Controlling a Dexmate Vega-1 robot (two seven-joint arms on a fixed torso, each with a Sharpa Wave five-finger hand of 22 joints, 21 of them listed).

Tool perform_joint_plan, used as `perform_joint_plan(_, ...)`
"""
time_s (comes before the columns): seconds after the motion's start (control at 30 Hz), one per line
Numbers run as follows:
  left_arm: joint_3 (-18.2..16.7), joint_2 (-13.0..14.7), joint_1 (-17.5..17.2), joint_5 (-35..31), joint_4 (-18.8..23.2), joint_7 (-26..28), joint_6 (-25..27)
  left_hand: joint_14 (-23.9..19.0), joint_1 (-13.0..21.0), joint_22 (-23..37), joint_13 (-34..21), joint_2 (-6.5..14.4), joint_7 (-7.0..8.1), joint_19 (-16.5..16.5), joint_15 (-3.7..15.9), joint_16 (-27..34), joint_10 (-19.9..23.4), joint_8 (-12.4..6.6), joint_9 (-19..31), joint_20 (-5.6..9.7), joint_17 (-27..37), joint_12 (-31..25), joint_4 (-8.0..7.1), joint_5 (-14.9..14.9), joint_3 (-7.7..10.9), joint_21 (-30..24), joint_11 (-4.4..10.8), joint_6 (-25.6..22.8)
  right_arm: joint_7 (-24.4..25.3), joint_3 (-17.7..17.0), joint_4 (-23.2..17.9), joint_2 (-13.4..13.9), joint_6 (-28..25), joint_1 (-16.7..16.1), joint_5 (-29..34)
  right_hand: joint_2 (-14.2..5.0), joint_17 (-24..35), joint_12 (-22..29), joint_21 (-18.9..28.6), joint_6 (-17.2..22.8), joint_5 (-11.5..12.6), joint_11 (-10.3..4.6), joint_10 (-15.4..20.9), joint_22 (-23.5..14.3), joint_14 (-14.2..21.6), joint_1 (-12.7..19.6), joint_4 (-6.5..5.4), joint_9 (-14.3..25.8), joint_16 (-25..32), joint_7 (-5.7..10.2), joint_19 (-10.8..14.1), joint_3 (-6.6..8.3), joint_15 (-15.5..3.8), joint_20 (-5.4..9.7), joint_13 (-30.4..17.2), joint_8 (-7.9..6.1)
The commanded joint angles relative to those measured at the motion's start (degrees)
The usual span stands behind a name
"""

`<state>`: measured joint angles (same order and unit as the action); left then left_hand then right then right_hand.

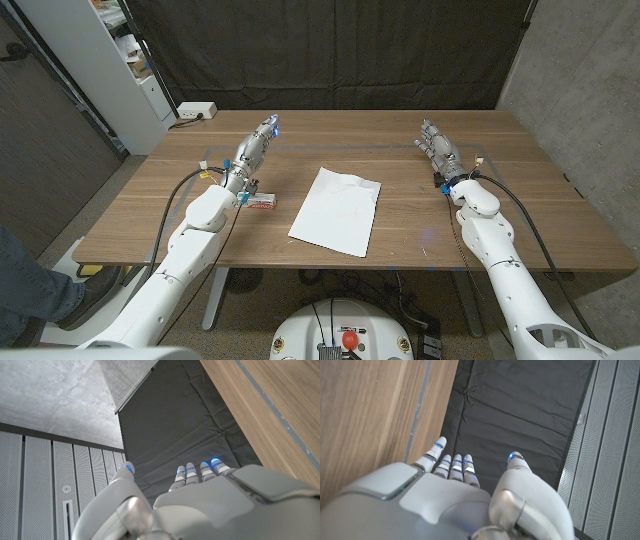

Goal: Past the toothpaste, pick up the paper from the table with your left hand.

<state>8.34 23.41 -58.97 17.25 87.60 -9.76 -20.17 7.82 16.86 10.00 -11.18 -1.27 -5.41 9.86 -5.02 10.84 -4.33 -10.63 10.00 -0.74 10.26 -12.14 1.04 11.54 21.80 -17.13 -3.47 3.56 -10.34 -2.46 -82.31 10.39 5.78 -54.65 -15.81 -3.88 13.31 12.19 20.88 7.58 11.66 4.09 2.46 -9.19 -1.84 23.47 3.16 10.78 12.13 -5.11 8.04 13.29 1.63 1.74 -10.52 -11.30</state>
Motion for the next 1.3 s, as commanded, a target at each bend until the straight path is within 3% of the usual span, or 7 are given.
perform_joint_plan(0.03,0.83,0.31,-1.79,-5.63,2.21,3.29,-2.29,-0.36,0.37,0.12,-0.08,0.32,-0.22,0.83,0.27,0.28,0.36,-0.54,0.27,-0.48,0.09,-0.3,0.21,-0.11,0.12,0.43,-0.05,-0.67,0.07,-0.64,-0.76,0.7,-0.17,-0.45,-0.61,-0.02,0.1,-0.31,-0.4,0.34,0.18,0.31,0.28,-0.34,0.36,0.22,0.26,0.19,0.47,-0.04,0.55,0.23,0.06,0.09,-0.26,-0.13)
perform_joint_plan(0.9,0.12,1.39,-6.49,-15.06,8.35,9.6,-5.51,-1.35,0.8,0.13,0.0,0.8,-0.03,0.26,0.53,0.43,1.34,-0.68,0.28,-0.74,0.07,-0.55,0.72,-0.16,0.25,0.95,0.28,-1.66,-0.5,-1.47,-0.79,1.29,-0.39,-0.8,-1.41,-0.16,0.0,-0.44,-1.18,0.4,0.19,0.41,0.41,-0.37,0.34,0.06,0.44,0.2,0.43,0.03,0.49,0.11,-0.18,0.1,-0.3,-0.12)
perform_joint_plan(1.3,-0.39,0.82,-6.92,-20.56,7.04,13.43,-10.23,-2.84,1.32,0.13,0.03,1.01,0.16,-0.64,0.88,0.74,2.9,-0.98,0.26,-0.69,0.04,-1.01,1.32,-0.12,0.35,1.22,0.51,-3.11,-0.52,-1.33,0.2,0.71,0.34,0.07,-1.39,-0.21,-0.05,-0.47,-1.44,0.69,0.2,0.4,0.52,-0.38,0.41,-0.01,0.52,0.21,0.43,0.07,0.72,0.06,-0.15,0.06,-0.31,-0.22)
